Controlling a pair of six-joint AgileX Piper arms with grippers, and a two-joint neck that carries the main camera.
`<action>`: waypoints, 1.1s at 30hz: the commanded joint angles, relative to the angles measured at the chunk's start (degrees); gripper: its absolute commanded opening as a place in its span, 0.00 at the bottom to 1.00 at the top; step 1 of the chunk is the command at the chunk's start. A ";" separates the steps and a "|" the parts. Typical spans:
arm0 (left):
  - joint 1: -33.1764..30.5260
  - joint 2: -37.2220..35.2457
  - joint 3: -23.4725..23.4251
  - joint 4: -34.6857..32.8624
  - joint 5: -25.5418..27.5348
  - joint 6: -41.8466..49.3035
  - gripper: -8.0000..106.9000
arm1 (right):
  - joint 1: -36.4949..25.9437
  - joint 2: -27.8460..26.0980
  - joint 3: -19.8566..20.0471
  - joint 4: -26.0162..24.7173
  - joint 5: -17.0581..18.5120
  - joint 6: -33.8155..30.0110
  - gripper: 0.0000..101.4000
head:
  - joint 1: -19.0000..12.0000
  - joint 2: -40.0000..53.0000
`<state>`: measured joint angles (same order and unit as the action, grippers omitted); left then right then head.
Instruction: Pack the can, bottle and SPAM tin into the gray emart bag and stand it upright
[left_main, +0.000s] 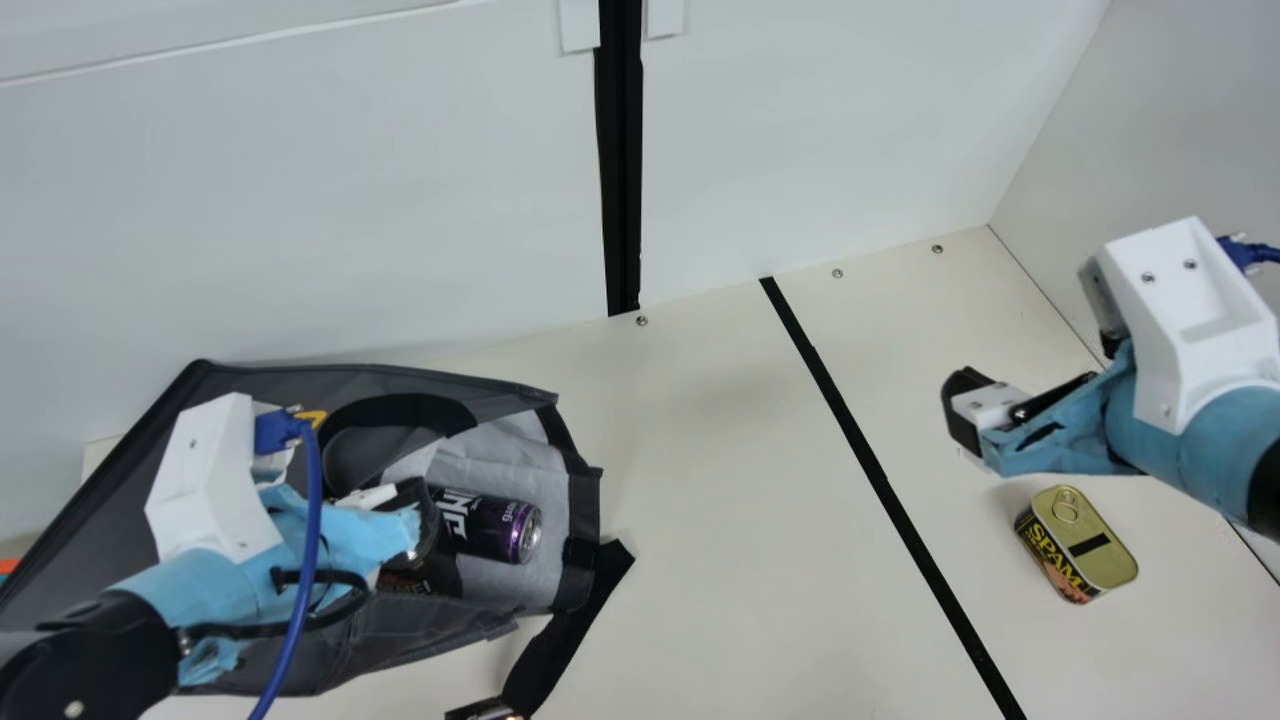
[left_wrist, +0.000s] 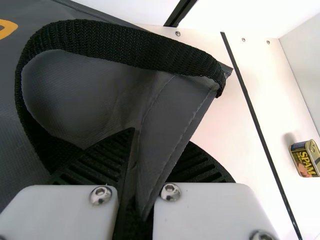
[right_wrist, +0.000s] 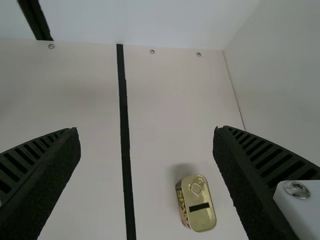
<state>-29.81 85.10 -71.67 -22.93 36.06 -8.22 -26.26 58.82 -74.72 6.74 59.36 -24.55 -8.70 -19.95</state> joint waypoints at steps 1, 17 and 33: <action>0.00 0.00 0.00 0.00 0.00 0.00 0.00 | -0.18 -0.37 -0.47 -2.42 1.40 2.41 0.94 | -1.30 -0.05; 0.00 0.00 0.00 0.00 0.00 0.00 0.00 | 1.01 -5.47 2.05 -15.07 10.54 19.86 0.94 | -1.30 -0.05; 0.00 0.00 0.00 0.00 0.00 0.00 0.00 | -5.08 -9.15 8.00 -14.31 10.54 21.92 0.94 | -1.30 -0.05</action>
<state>-29.81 85.10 -71.67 -22.93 36.06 -8.22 -30.92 49.73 -66.83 -8.07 69.88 -2.38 -8.70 -19.86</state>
